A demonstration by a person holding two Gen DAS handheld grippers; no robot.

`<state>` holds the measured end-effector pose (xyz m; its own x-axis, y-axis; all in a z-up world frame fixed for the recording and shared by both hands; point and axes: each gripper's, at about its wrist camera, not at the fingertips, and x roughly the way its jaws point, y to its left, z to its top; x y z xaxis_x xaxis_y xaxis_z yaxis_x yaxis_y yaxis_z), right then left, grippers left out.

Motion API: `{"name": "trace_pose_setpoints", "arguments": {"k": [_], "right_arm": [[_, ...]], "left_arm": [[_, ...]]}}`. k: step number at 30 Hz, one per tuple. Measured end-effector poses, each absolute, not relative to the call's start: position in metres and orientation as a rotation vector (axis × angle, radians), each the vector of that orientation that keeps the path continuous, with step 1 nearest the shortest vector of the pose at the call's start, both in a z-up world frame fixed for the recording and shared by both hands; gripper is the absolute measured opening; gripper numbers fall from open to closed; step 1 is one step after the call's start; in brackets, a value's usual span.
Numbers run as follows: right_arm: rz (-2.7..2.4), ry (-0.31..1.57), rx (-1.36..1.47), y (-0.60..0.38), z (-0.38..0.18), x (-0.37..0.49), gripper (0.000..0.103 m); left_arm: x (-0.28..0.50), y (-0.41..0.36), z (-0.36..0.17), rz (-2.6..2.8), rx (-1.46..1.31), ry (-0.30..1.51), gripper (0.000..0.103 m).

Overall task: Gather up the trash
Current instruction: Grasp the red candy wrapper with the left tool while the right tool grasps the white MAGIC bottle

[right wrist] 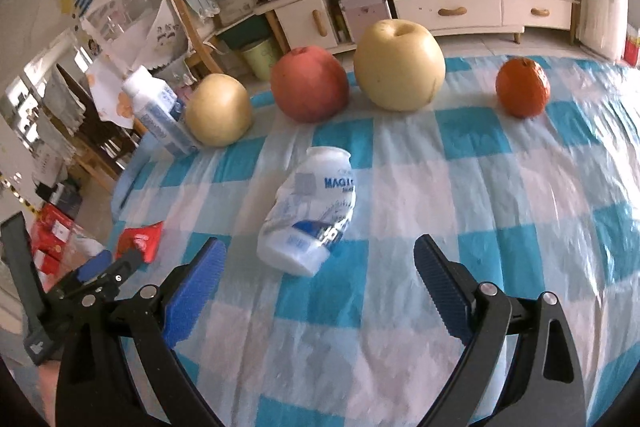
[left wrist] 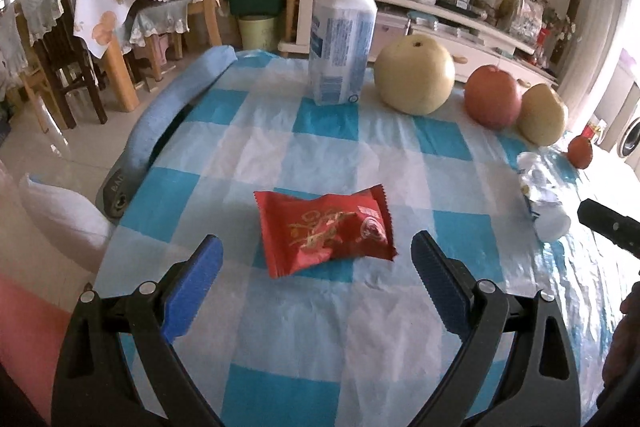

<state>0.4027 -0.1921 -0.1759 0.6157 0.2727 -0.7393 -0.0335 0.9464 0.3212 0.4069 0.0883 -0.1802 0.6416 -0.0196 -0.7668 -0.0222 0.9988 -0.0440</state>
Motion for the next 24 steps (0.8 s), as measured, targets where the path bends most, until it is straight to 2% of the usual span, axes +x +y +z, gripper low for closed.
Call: {"name": "trace_pose_setpoints", "arguments": {"k": [14, 17, 20, 24], "right_arm": [[0.162, 0.911, 0.139, -0.167, -0.196, 0.431, 0.094], [0.158, 0.909, 0.105, -0.162, -0.198, 0.432, 0.095], [0.161, 0.907, 0.107, -0.161, -0.198, 0.432, 0.093], [0.141, 0.9, 0.08, -0.159, -0.197, 0.431, 0.075]], "left_arm": [[0.432, 0.089, -0.191, -0.005, -0.072, 0.914, 0.095], [0.432, 0.086, -0.191, 0.016, -0.05, 0.915, 0.087], [0.432, 0.086, -0.19, 0.044, -0.041, 0.907, 0.072], [0.43, 0.088, -0.19, 0.048, -0.045, 0.904, 0.068]]}}
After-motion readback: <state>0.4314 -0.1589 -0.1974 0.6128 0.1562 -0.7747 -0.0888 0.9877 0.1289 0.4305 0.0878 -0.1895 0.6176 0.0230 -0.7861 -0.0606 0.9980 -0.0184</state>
